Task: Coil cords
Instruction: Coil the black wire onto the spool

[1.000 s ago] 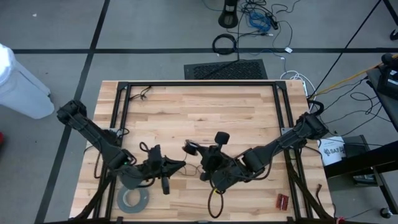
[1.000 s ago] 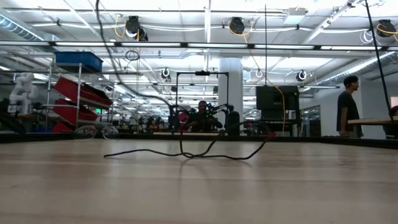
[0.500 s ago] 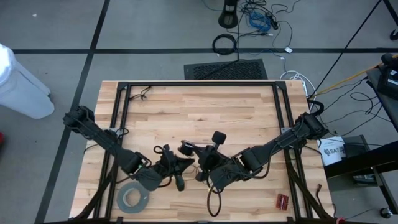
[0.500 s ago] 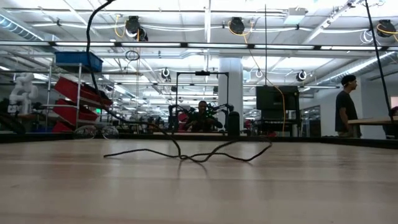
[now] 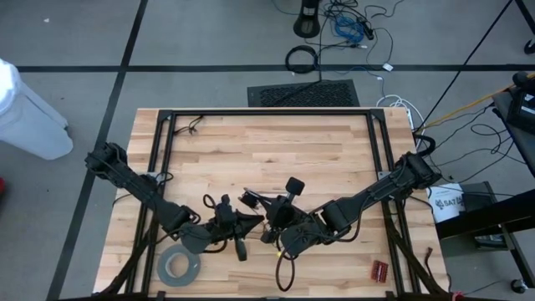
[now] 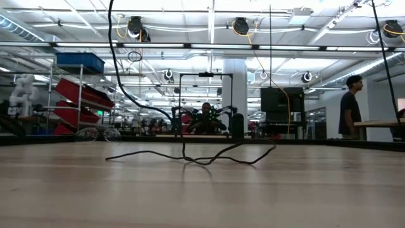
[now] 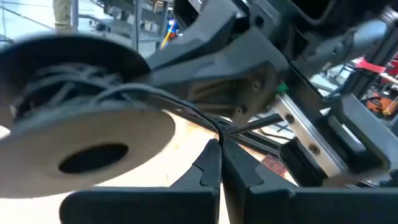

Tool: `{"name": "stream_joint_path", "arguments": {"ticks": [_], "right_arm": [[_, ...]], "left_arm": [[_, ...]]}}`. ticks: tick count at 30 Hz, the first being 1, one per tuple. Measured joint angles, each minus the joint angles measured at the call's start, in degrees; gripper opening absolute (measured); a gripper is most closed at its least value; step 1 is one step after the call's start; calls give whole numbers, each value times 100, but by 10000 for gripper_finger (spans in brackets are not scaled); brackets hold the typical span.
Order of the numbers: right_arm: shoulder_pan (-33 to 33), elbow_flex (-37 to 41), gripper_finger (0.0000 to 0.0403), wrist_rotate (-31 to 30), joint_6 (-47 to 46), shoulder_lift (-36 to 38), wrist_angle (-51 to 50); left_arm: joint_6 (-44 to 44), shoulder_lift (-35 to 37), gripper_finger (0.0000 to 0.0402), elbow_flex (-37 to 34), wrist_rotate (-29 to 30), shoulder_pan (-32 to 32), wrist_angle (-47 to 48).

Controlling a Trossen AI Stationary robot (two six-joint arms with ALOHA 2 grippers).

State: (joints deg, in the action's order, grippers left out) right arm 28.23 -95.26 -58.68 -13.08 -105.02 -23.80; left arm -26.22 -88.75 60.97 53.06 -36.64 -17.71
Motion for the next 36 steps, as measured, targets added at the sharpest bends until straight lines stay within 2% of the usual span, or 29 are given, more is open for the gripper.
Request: {"name": "stream_joint_path", "arguments": {"ticks": [17,29,36], "right_arm": [[237,0,0,14,-117,37,207],[399,0,0,436,-129,233,375],[556,2,0,815,-144,588,181]], "left_arm": [[-42,-72,10,-3,-68,136,94],[-490,-481,134,-13,-144,109,6],[-332,-468,163,-11,-266,-198,-9]]}}
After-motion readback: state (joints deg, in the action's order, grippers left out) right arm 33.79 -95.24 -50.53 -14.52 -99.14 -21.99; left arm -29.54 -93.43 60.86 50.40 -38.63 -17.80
